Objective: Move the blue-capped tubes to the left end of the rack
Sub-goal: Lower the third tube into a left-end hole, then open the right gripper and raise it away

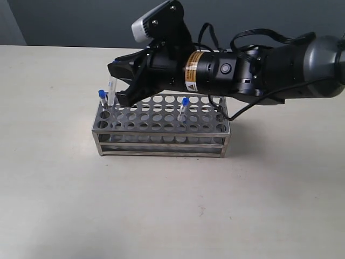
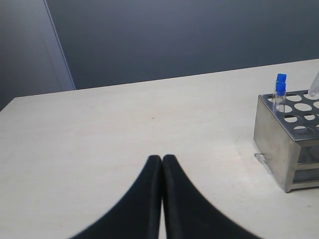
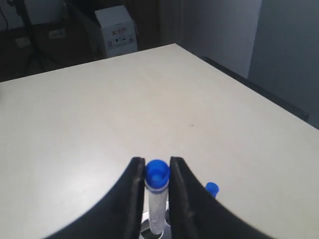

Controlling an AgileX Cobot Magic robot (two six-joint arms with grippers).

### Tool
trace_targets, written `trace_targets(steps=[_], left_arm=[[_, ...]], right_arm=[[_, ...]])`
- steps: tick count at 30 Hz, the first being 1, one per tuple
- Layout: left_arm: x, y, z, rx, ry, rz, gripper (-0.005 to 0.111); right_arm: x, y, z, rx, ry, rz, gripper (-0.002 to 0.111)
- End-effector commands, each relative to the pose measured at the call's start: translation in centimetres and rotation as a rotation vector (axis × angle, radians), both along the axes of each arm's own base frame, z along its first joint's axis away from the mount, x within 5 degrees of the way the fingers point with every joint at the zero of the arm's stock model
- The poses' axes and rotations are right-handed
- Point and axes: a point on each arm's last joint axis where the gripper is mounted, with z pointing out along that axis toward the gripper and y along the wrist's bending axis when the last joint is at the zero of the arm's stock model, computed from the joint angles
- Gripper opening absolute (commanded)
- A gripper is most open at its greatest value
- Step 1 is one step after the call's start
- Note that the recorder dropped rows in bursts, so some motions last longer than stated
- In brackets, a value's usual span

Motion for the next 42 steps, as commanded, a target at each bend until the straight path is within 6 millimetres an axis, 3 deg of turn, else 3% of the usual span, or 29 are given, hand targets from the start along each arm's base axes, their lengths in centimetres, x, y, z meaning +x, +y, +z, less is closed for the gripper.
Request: trace_targets(steps=[1,10,21,27,30,36,39,42], left_arm=[[0.0,0.0,0.2,0.0,-0.011,-0.002,0.001],[0.0,0.0,0.2,0.0,-0.011,-0.002,0.001],[0.0,0.0,0.2,0.0,-0.011,-0.002,0.001],[0.0,0.0,0.2,0.0,-0.011,-0.002,0.001],[0.0,0.0,0.2,0.0,-0.011,-0.002,0.001],[0.0,0.0,0.2,0.0,-0.011,-0.002,0.001],[0.0,0.0,0.2,0.0,-0.011,-0.002,0.001],[0.0,0.0,0.2,0.0,-0.011,-0.002,0.001]], right_arm=[[0.2,0.7,-0.6,-0.01,0.014,0.032,-0.001],[-0.7,3.4,-1.8,-0.109,-0.02,0.069,-0.001],[0.7,3.9,-1.3,-0.182,-0.08,0.013,-0.001],[0.5,4.8,-4.4,-0.17,-0.026,0.083,-0.001],[0.7,4.8,-4.9,-0.173,-0.011,0.078,0.0],[0.7,4.8,-4.9,-0.181,-0.013,0.076,0.035],[0.7,4.7,-4.6,-0.175,-0.018,0.076,0.036],[0.8,4.3,-2.9,-0.151,0.015,0.013,0.036]])
